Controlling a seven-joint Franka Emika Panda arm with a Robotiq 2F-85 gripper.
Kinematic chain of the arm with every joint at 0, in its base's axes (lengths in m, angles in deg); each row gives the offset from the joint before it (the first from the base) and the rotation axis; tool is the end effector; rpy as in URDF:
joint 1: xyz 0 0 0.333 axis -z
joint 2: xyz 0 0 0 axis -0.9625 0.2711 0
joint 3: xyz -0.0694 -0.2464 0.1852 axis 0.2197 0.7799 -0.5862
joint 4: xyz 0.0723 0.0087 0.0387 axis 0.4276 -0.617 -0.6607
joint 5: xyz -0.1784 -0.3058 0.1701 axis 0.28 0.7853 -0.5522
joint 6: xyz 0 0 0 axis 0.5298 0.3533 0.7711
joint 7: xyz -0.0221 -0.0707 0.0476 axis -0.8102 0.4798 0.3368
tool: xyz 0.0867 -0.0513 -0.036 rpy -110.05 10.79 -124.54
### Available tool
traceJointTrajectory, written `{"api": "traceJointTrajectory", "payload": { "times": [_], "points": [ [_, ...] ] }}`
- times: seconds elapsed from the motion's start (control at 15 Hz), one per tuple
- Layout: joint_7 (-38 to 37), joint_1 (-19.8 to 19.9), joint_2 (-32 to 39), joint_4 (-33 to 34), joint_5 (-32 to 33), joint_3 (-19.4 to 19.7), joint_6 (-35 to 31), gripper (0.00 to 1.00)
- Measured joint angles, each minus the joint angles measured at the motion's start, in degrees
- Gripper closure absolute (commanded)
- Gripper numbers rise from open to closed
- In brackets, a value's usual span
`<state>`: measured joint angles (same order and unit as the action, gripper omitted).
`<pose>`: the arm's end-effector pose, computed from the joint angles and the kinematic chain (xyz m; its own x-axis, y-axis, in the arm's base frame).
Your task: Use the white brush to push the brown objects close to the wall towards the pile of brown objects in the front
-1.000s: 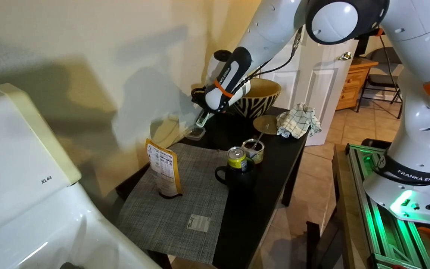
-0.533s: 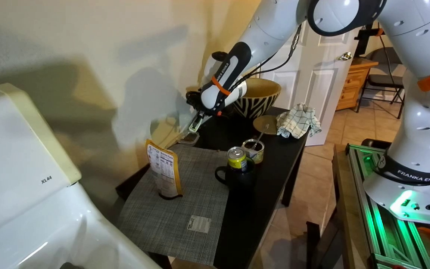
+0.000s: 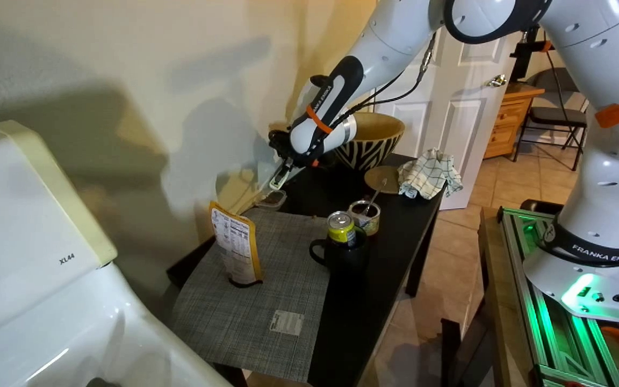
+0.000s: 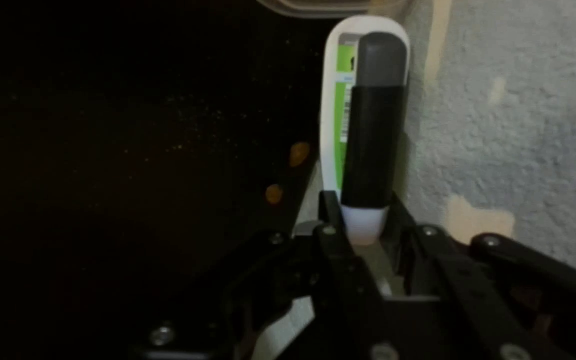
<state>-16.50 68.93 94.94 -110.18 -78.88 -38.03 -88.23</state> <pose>0.6634 -0.1364 0.2093 0.0078 -0.9715 0.2370 -0.8739 -0.1219 -0.4706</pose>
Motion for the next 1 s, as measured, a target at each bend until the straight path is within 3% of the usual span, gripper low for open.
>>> {"api": "traceJointTrajectory", "payload": {
  "times": [0.4, 1.0],
  "points": [
    [1.5, 8.7, -1.8, -2.4, -3.8, -7.4, -3.4, 0.94],
    [2.5, 15.3, -0.6, -1.9, -5.3, -12.4, -3.5, 0.94]
  ]
}}
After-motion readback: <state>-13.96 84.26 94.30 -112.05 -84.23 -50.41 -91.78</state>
